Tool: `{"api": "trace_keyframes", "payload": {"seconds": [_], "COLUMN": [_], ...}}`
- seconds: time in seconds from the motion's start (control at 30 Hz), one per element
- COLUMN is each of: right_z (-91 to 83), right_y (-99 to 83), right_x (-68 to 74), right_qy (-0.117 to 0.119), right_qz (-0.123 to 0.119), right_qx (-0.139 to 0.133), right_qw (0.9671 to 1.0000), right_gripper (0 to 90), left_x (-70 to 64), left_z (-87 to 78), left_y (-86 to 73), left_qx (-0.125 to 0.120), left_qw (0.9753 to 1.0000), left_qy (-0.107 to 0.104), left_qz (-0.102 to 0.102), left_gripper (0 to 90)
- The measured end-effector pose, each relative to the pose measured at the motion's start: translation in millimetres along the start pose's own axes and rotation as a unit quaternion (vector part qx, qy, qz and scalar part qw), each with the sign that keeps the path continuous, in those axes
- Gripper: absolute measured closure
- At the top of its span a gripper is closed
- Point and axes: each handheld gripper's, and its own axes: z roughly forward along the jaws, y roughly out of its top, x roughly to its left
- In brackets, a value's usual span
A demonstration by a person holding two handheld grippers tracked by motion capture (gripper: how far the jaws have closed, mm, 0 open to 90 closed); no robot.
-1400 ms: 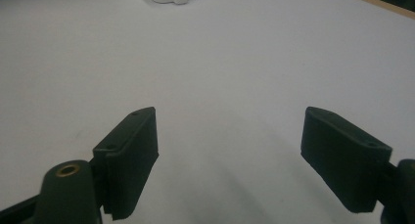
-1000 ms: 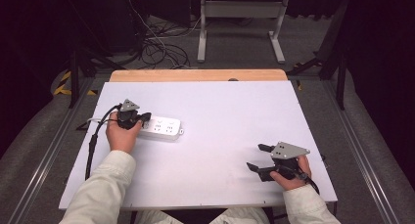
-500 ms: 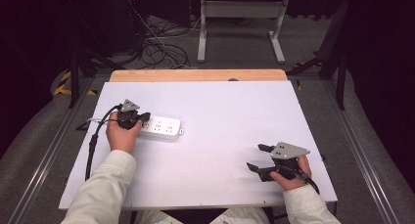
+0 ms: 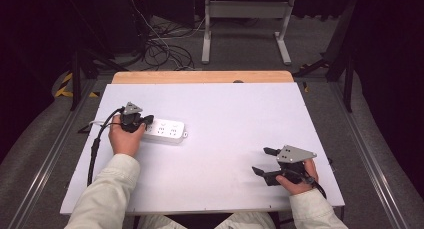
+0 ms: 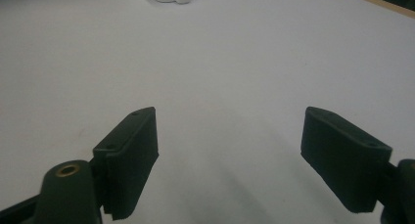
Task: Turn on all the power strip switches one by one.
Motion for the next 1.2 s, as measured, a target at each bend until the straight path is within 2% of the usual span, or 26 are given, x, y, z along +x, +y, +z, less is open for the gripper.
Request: {"api": "trace_keyframes", "payload": {"seconds": [0.17, 0.23, 0.67, 0.8, 1.2], "right_z": [0.3, 0.3, -0.4, -0.3, 0.7], "right_y": [0.0, 0.0, -0.1, -0.1, -0.2], "right_x": [0.3, 0.5, 0.3, 0.4, 1.4], "right_qy": [0.001, 0.001, 0.002, 0.003, 0.006], "right_qz": [0.000, 0.000, 0.000, 0.000, -0.004], "right_qx": [0.000, 0.000, -0.001, -0.001, 0.003], "right_qw": [1.0000, 1.0000, 1.0000, 1.0000, 1.0000], "right_gripper": [22.1, 22.1, 22.1, 22.1, 22.1], "left_x": [-4.9, -6.3, -7.0, -9.0, -9.1], "left_z": [1.6, 2.3, 3.7, 3.4, 3.7], "left_y": [-0.1, 0.5, -0.9, -0.1, -2.9], "left_qx": [-0.001, -0.001, -0.007, -0.004, -0.010], "left_qw": [0.9999, 0.9998, 0.9999, 0.9997, 0.9995], "left_qy": [0.000, 0.009, 0.011, 0.024, 0.025], "left_qz": [0.010, 0.017, 0.002, 0.006, -0.015], "left_gripper": [90.0, 90.0, 90.0, 90.0, 90.0]}}
